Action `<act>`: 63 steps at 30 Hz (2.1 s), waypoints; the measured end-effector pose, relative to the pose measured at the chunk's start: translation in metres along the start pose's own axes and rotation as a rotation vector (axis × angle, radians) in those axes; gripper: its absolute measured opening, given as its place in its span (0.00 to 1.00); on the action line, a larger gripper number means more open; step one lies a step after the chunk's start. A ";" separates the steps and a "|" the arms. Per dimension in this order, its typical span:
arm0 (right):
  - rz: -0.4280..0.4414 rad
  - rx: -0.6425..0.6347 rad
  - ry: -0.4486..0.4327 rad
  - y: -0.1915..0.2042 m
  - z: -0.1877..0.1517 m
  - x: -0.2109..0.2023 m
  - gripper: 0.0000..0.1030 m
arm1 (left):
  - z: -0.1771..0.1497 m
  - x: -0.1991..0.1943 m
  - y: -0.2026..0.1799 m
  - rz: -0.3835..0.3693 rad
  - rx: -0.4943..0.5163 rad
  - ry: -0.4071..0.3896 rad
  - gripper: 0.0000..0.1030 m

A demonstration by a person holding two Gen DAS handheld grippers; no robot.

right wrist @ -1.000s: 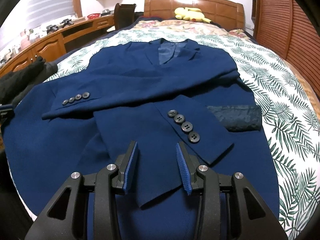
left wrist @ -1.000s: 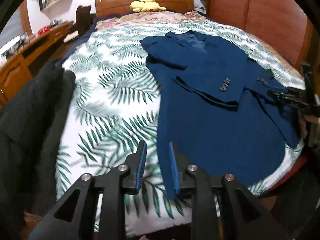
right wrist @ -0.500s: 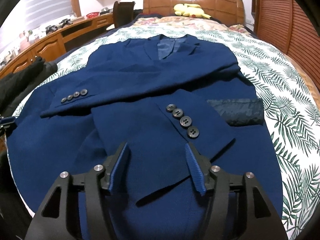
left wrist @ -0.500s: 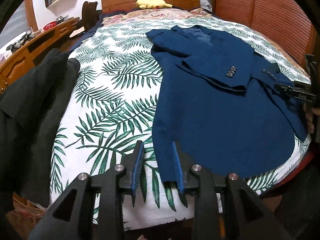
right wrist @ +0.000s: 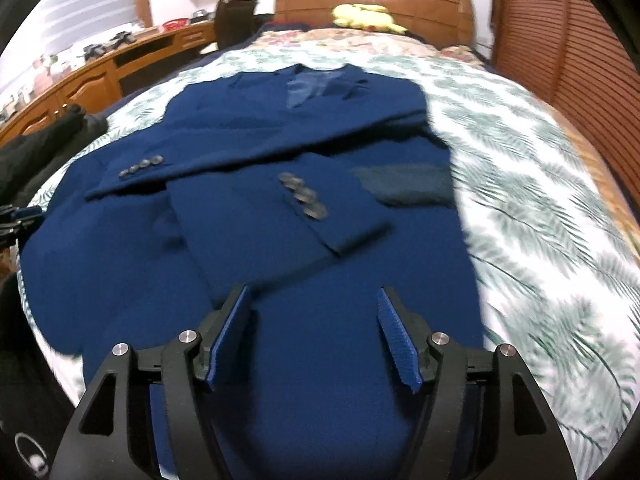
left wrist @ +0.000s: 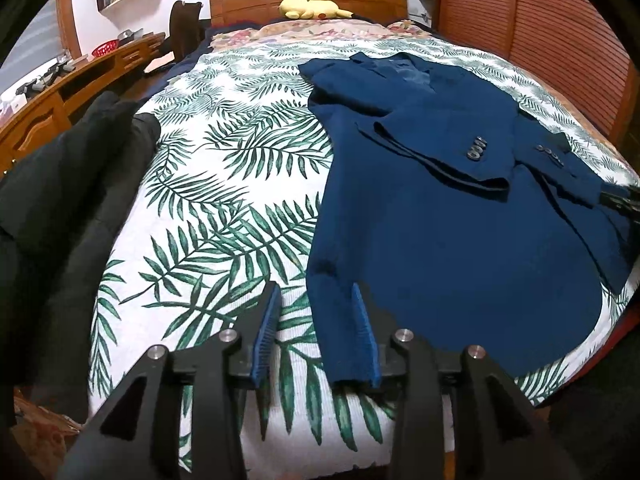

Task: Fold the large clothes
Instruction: 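Move both grippers to the jacket hem and grasp it, then lift the hem with both grippers, fold it toward the collar, release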

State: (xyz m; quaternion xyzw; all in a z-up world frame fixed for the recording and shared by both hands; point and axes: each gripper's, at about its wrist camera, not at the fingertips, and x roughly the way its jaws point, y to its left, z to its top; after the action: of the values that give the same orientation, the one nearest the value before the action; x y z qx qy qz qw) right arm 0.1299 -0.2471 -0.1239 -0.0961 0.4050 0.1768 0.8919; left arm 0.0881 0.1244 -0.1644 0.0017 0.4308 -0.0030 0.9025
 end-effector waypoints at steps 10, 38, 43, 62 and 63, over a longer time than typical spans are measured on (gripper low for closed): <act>-0.111 0.061 0.028 -0.049 -0.037 -0.048 0.65 | 0.000 0.000 0.002 0.011 -0.016 -0.003 0.37; 0.013 -0.006 -0.014 -0.023 -0.042 -0.064 0.03 | -0.014 -0.072 -0.015 -0.153 -0.025 -0.139 0.01; 0.040 0.006 -0.084 -0.019 -0.022 -0.087 0.01 | 0.010 -0.112 -0.023 -0.168 -0.010 -0.250 0.01; 0.059 -0.057 -0.319 0.009 0.017 -0.232 0.00 | 0.043 -0.264 -0.046 -0.162 0.124 -0.504 0.00; 0.061 -0.063 -0.332 0.012 0.017 -0.240 0.00 | 0.043 -0.273 -0.047 -0.165 0.129 -0.518 0.00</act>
State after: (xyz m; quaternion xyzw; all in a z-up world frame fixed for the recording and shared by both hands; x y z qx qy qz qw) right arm -0.0093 -0.2882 0.0681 -0.0812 0.2490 0.2298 0.9373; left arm -0.0499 0.0777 0.0747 0.0234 0.1832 -0.1043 0.9773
